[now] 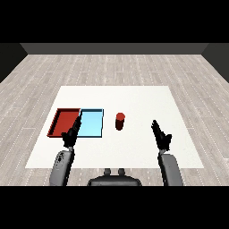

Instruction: Pick the red can and put it in the red box

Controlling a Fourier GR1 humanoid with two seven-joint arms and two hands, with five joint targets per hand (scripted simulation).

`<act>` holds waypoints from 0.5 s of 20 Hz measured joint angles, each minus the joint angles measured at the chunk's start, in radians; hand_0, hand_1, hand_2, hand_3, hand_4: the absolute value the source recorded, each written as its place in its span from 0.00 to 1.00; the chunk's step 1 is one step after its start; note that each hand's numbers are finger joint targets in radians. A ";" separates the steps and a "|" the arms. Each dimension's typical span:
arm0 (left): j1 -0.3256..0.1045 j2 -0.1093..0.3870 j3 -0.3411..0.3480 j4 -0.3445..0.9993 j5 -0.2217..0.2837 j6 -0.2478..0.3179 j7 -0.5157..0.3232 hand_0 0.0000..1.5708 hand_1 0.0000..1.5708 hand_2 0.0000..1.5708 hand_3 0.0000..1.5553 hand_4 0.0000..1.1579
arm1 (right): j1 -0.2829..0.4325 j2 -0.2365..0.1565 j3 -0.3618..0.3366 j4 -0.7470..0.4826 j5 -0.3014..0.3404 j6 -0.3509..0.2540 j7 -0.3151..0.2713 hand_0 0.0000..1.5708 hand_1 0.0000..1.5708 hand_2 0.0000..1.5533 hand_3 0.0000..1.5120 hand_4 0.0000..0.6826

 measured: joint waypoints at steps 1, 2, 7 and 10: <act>0.000 -0.003 0.004 0.000 -0.001 -0.001 -0.004 0.00 0.00 0.00 0.00 0.00 | -0.006 0.001 -0.005 0.004 0.000 0.002 -0.002 0.00 0.00 0.00 0.00 0.00; 0.001 -0.005 0.008 0.000 -0.002 -0.003 -0.008 0.00 0.00 0.00 0.00 0.00 | -0.015 0.001 -0.012 0.012 -0.001 0.004 -0.005 0.00 0.00 0.00 0.00 0.00; -0.016 -0.017 0.026 -0.028 0.009 -0.008 -0.052 0.00 0.00 0.00 0.00 0.00 | -0.101 -0.006 -0.060 0.058 -0.035 0.025 -0.071 0.00 0.00 0.00 0.00 0.00; -0.022 -0.038 0.044 -0.064 0.040 -0.019 -0.191 0.00 0.00 0.00 0.00 0.00 | -0.121 0.002 -0.066 0.028 -0.064 0.055 -0.170 0.00 0.00 0.00 0.00 0.00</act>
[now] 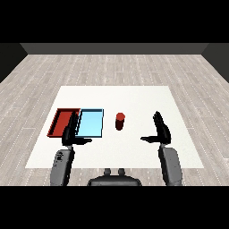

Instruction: Pick the red can and put it in the red box

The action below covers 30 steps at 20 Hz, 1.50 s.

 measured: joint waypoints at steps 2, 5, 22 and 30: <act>0.014 -0.008 0.005 0.005 0.007 -0.013 -0.089 0.00 0.00 0.00 0.00 0.00 | -0.013 0.008 -0.005 0.026 -0.012 0.017 -0.066 0.00 0.00 0.00 0.00 0.00; 0.022 -0.004 0.026 0.034 0.022 -0.039 -0.190 0.00 0.00 0.00 0.00 0.00 | -0.003 0.001 -0.014 0.037 -0.026 0.049 -0.132 0.00 0.00 0.00 0.00 0.00; 0.062 -0.023 0.027 0.006 0.051 -0.069 -0.250 0.00 0.00 0.00 0.00 0.00 | -0.056 -0.005 -0.038 0.131 -0.054 0.087 -0.177 0.00 0.00 0.00 0.00 0.00; 0.052 -0.021 0.040 0.019 0.061 -0.072 -0.269 0.00 0.00 0.00 0.00 0.00 | -0.192 0.034 -0.011 0.265 -0.011 0.022 -0.170 0.00 0.00 0.00 0.00 0.00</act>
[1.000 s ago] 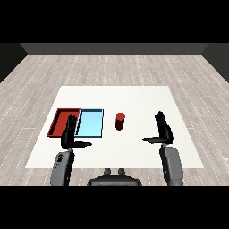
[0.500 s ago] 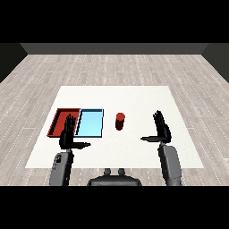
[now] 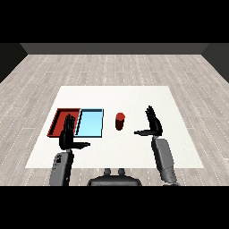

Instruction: Pick the red can and put it in the red box

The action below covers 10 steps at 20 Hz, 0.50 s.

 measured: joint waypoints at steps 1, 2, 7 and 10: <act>0.005 0.002 0.002 0.008 0.005 -0.009 -0.010 0.00 0.00 0.00 0.00 0.00 | -0.002 -0.005 -0.003 -0.009 -0.009 0.004 0.017 0.00 0.00 0.00 0.00 0.00; 0.020 0.005 0.002 -0.025 0.013 -0.012 0.009 0.00 0.00 0.00 0.00 0.00 | -0.010 -0.006 -0.004 -0.001 -0.010 0.003 0.020 0.00 0.00 0.00 0.00 0.00; 0.017 0.001 0.005 -0.043 0.021 -0.006 0.023 0.00 0.00 0.00 0.00 0.00 | -0.069 0.018 -0.003 0.090 -0.027 0.002 0.019 0.00 0.00 0.00 0.00 0.00; 0.025 0.007 0.013 -0.028 0.025 -0.017 0.011 0.00 0.00 0.00 0.00 0.00 | -0.114 0.035 -0.010 0.164 -0.049 -0.002 0.002 0.00 0.00 0.00 0.00 0.00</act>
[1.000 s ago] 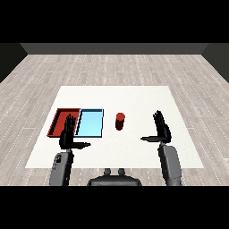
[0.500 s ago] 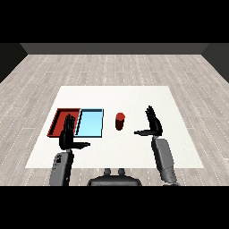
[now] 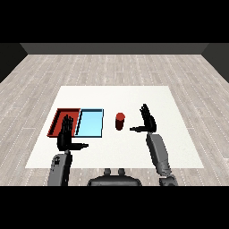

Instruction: Pick the red can and put it in the red box

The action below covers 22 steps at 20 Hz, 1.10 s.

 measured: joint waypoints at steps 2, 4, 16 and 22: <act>-0.012 0.006 0.011 -0.008 0.010 0.004 0.022 0.00 0.00 0.00 0.00 0.00 | -0.008 0.013 0.007 0.045 -0.013 -0.010 -0.031 0.00 0.00 0.00 0.00 0.00; -0.040 0.003 0.011 0.012 0.001 0.016 0.024 0.00 0.00 0.00 0.00 0.00 | -0.027 0.022 0.013 0.094 -0.021 -0.017 -0.055 0.00 0.00 0.00 0.00 0.00; -0.038 -0.016 -0.011 0.031 -0.023 0.034 -0.006 0.00 0.00 0.00 0.00 0.00 | -0.087 0.037 0.092 0.261 -0.117 -0.062 -0.139 0.00 0.00 0.00 0.00 0.00; -0.042 -0.013 -0.008 0.038 -0.014 0.027 -0.006 0.00 0.00 0.00 0.00 0.00 | -0.135 0.038 0.154 0.368 -0.192 -0.086 -0.203 0.00 0.00 0.00 0.00 0.00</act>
